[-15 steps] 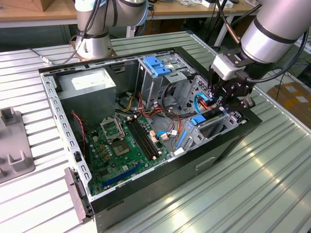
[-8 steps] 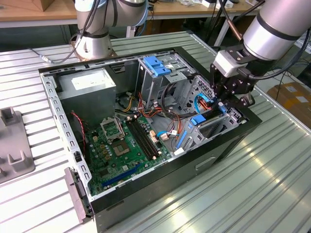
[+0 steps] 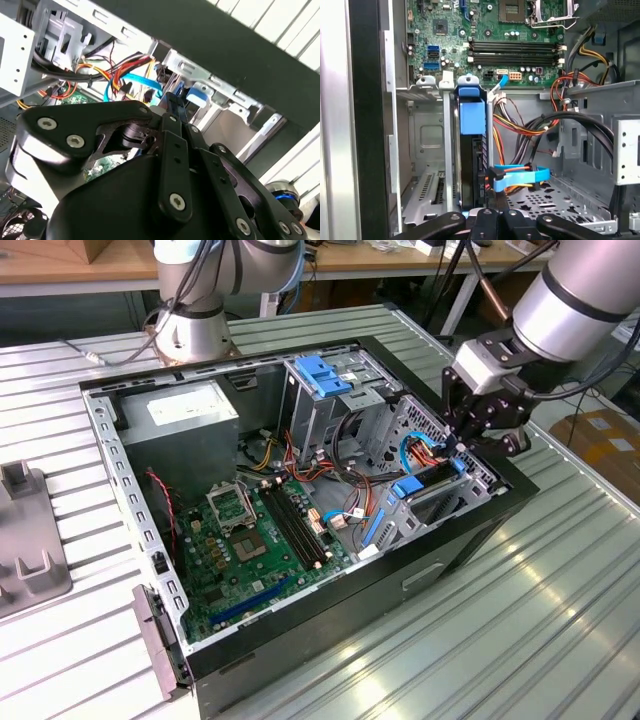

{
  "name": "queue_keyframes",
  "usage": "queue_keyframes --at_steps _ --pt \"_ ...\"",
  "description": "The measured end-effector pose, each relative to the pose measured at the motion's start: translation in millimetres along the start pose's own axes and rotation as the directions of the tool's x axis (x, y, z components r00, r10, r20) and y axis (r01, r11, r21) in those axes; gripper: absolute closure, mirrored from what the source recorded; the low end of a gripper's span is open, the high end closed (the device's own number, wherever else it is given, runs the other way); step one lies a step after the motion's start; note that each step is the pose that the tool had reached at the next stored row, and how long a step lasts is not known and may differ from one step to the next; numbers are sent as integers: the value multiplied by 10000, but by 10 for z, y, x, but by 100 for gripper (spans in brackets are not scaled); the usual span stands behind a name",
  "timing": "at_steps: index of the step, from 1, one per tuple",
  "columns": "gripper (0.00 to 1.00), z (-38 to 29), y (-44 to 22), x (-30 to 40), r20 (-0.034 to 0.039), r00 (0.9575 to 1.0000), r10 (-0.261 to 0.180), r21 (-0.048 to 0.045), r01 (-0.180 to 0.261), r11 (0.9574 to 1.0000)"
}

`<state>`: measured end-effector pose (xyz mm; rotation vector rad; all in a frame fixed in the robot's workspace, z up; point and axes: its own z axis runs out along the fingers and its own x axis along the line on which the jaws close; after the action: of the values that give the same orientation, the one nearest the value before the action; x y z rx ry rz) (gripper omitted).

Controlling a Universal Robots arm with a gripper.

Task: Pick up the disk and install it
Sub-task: 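Insert the first disk wire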

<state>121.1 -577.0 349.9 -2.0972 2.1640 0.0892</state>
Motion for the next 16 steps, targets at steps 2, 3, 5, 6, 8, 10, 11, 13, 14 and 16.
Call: queue_keyframes --at_steps 2,3,5,6,8,10,11,13,14,16 --pt "90 -7 -48 -2 45 10000 4 -11 -4 10000" --pt "90 -14 -66 -4 62 10000 4 -15 -4 10000" --pt "90 -40 -98 -9 93 10000 7 -19 -7 10000" --pt "90 -52 -109 -11 105 9999 8 -21 -7 10000" --pt "90 -108 -140 -19 126 9999 9 -24 -9 10000" --pt "90 -116 -155 -21 130 9999 11 -31 -10 10000" --pt "90 -116 -156 -21 129 9999 12 -31 -11 10000" --pt "90 -116 -158 -21 129 9999 11 -31 -10 10000" --pt "90 -116 -159 -21 129 9999 11 -32 -10 10000" --pt "90 -115 -159 -21 129 9999 10 -31 -10 10000"
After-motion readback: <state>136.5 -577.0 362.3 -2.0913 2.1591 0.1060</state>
